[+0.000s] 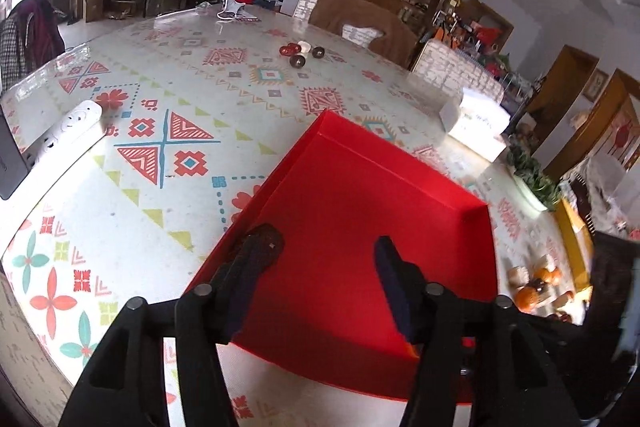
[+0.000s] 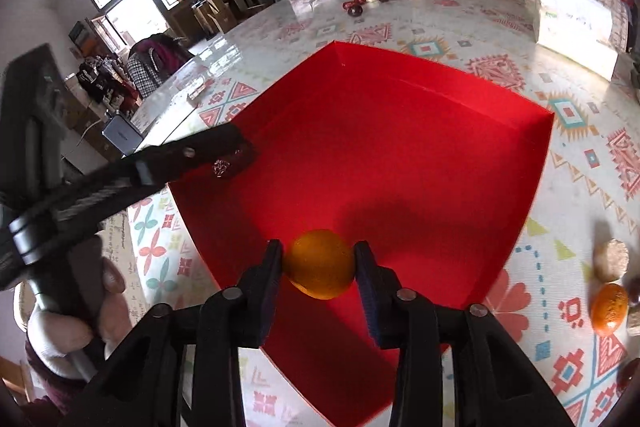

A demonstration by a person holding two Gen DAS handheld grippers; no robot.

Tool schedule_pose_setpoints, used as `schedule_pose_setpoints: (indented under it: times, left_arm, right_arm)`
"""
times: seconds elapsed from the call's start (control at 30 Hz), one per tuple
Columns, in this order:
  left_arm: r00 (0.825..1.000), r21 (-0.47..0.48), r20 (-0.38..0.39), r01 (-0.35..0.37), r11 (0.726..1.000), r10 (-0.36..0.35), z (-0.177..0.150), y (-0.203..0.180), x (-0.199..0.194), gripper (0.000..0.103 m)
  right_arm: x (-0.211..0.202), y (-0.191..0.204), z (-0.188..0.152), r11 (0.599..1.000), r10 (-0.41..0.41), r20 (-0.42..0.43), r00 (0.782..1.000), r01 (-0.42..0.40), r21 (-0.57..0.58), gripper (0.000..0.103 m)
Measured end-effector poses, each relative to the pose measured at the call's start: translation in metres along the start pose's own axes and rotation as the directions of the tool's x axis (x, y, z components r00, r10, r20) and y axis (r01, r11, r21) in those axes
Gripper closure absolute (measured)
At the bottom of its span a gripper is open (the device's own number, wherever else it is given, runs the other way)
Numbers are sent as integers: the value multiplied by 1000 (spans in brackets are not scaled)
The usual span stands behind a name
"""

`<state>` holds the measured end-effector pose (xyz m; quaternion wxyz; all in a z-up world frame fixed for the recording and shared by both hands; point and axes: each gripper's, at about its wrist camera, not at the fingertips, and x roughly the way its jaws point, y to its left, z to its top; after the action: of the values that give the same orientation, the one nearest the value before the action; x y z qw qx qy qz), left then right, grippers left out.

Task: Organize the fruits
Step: 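Carry the orange into the red tray and open the right tool while the left drops its date there, then grasp a red date with the right tool while the left tool grasps another date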

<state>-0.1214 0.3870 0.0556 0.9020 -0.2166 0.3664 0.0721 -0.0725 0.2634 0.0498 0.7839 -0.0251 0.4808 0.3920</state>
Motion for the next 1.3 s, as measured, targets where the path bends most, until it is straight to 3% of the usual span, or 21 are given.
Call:
schedule_pose_setpoints:
  times: [0.1,0.23,0.4,0.63,0.77,0.87,0.93,1.1,1.3]
  left_arm:
    - [1000,-22,7,25,999,-25,1,0,-6,38]
    - [999,-31,23,40,999,-39,-1,-8,-19,38]
    - [996,12,44,71,997,-72,-5,-36,-35,30]
    - [989,130,1,145,981,-146,-17,-99,-33,28]
    - [982,192,-61,189,963,-180,-33,-138,-18,28]
    - [973,227,-123,222,948,-198,-48,-168,-3,28]
    - [963,260,-170,250,933,-211,-63,-191,7,28]
    - [936,356,-259,320,878,-237,-97,-239,25,28]
    - [923,436,-319,344,832,-215,-126,-278,46,28]
  right_arm:
    - [0,-1,-2,1000,5,13,1000,-5,11,51]
    - [-17,-4,-1,1000,6,60,998,-8,25,51]
    - [-72,-31,-13,997,-25,160,987,13,78,51]
    - [-183,-118,-59,953,-202,312,928,113,280,40]
    - [-220,-169,-98,901,-314,295,902,185,393,40]
    - [-223,-199,-126,864,-347,239,907,210,457,40]
    - [-217,-212,-141,847,-358,204,911,226,481,50]
    - [-206,-228,-153,848,-359,178,916,240,473,58]
    - [-187,-238,-158,865,-327,160,931,227,448,59]
